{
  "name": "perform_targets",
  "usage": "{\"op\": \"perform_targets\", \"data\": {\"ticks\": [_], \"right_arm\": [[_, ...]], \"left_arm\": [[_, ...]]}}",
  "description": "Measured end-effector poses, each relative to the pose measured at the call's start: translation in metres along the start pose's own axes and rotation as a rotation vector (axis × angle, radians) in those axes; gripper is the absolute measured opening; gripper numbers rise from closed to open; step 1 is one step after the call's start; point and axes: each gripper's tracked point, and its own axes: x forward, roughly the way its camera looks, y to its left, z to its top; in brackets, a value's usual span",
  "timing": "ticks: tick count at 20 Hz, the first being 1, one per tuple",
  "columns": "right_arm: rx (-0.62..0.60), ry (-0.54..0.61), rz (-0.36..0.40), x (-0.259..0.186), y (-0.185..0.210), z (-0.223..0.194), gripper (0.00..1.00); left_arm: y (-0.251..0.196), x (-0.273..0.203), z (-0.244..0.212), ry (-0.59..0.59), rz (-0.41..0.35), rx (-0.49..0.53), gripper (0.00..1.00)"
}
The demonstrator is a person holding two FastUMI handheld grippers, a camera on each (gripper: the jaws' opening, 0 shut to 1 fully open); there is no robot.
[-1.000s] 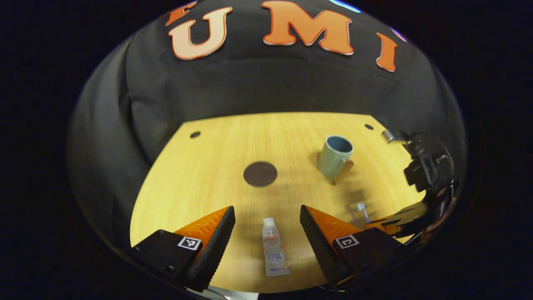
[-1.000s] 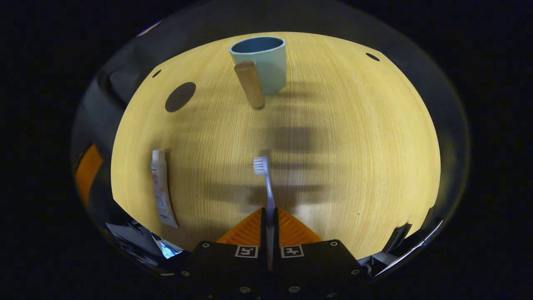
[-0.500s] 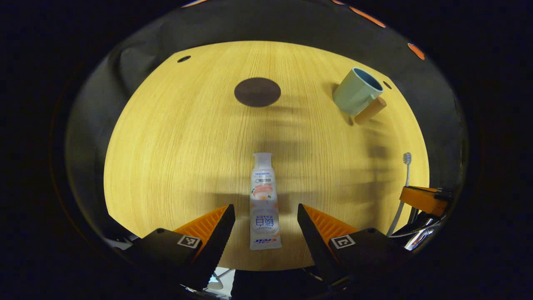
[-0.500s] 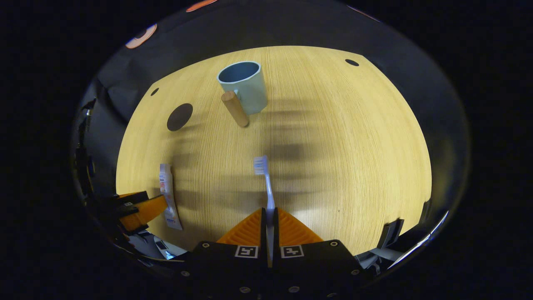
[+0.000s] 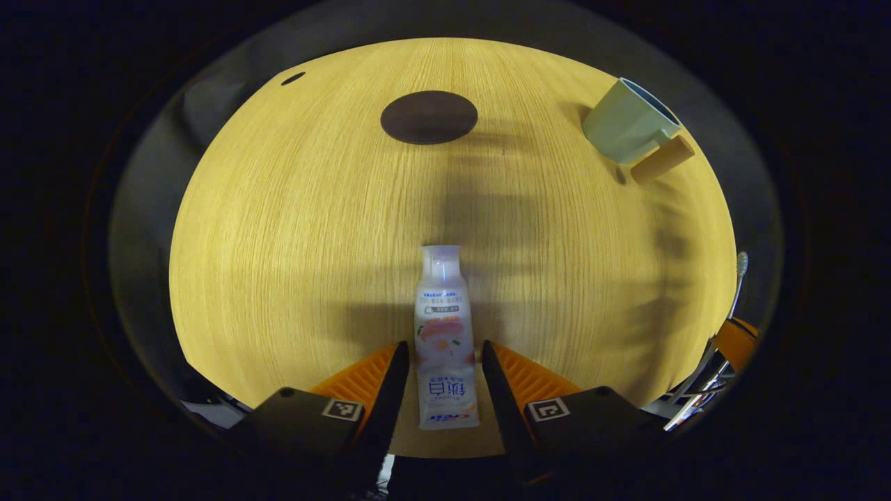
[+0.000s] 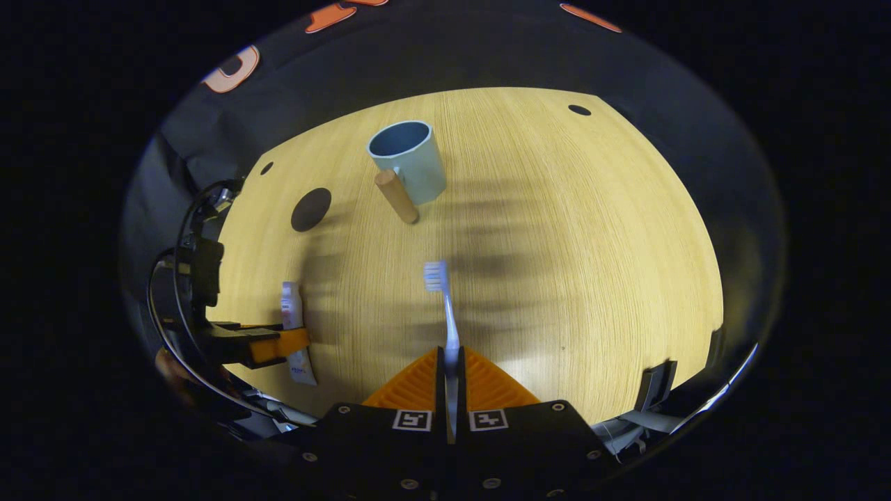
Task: Put the toothbrush and toothpaste on the desktop into the cup, then pick up the cup and place it on the coaster on the desktop.
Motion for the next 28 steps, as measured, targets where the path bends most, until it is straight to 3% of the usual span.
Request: {"op": "perform_targets", "data": {"ticks": [1, 3, 9, 11, 18, 24, 28], "right_arm": [[-0.002, -0.004, 0.005, -0.001, 0.001, 0.001, 0.05], [0.0, -0.014, 0.014, -0.003, 0.004, 0.005, 0.05], [-0.024, -0.045, 0.038, -0.005, 0.016, 0.011, 0.05], [-0.024, -0.056, 0.046, -0.003, 0.017, 0.013, 0.06], [-0.062, -0.188, 0.115, -0.002, 0.026, 0.055, 0.05], [-0.106, -0.427, 0.191, 0.0, 0.035, 0.126, 0.05], [-0.145, -0.621, 0.251, -0.005, 0.038, 0.197, 0.05]], "left_arm": [[0.004, 0.002, 0.001, 0.008, 0.002, -0.005, 0.59], [0.01, 0.006, 0.012, 0.004, -0.009, 0.012, 0.56], [0.023, 0.028, 0.063, -0.039, -0.044, 0.024, 0.19], [0.023, 0.018, 0.055, -0.054, -0.058, 0.016, 0.13], [0.03, 0.004, 0.055, -0.101, -0.074, -0.008, 0.13], [0.038, -0.016, 0.05, -0.142, -0.054, -0.01, 0.13], [0.039, -0.021, 0.042, -0.15, -0.051, -0.028, 0.13]]}}
